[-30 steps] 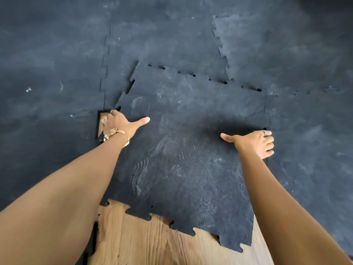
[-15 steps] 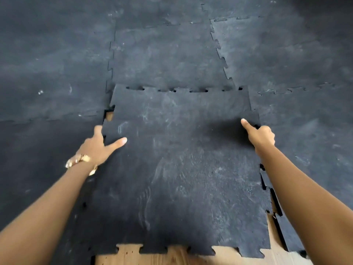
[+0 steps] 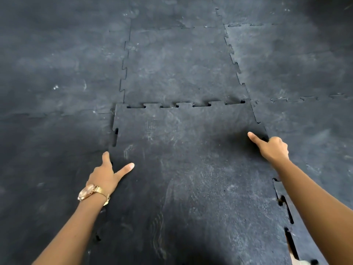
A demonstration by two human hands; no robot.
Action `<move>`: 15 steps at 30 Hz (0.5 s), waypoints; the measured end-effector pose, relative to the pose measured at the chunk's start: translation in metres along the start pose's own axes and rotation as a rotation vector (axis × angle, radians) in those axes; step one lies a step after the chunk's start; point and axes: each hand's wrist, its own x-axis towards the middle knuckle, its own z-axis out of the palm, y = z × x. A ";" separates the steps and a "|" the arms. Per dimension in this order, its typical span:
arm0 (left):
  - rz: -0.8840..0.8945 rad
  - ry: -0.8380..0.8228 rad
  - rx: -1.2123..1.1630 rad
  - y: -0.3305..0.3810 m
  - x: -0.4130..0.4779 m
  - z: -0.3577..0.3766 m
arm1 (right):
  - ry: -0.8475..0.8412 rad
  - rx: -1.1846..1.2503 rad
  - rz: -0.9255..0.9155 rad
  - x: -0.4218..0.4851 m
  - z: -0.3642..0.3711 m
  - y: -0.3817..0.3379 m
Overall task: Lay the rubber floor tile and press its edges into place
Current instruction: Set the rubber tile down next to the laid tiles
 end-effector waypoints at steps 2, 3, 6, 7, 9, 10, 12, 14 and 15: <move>-0.013 -0.008 0.012 -0.001 0.001 0.001 | -0.006 -0.032 -0.002 0.000 0.001 0.001; -0.019 -0.011 0.017 -0.001 0.001 0.001 | -0.018 -0.047 0.003 -0.001 0.003 0.001; -0.045 -0.012 0.022 0.000 -0.003 0.003 | -0.034 -0.079 0.021 -0.004 0.006 -0.002; -0.059 -0.008 0.018 0.001 -0.005 0.004 | -0.026 -0.091 0.021 -0.004 0.007 -0.003; -0.083 0.002 0.016 0.002 -0.009 0.006 | -0.015 -0.117 0.013 -0.002 0.006 -0.004; -0.092 0.004 0.018 0.002 -0.010 0.007 | -0.019 -0.127 0.011 -0.001 0.005 -0.004; -0.106 -0.004 0.016 0.002 -0.012 0.007 | -0.039 -0.141 0.008 0.000 0.003 -0.005; -0.111 -0.031 0.022 0.003 -0.015 0.003 | -0.056 -0.170 0.003 0.000 0.002 -0.005; -0.115 -0.053 0.050 0.005 -0.016 0.000 | -0.064 -0.202 -0.001 0.000 0.002 -0.005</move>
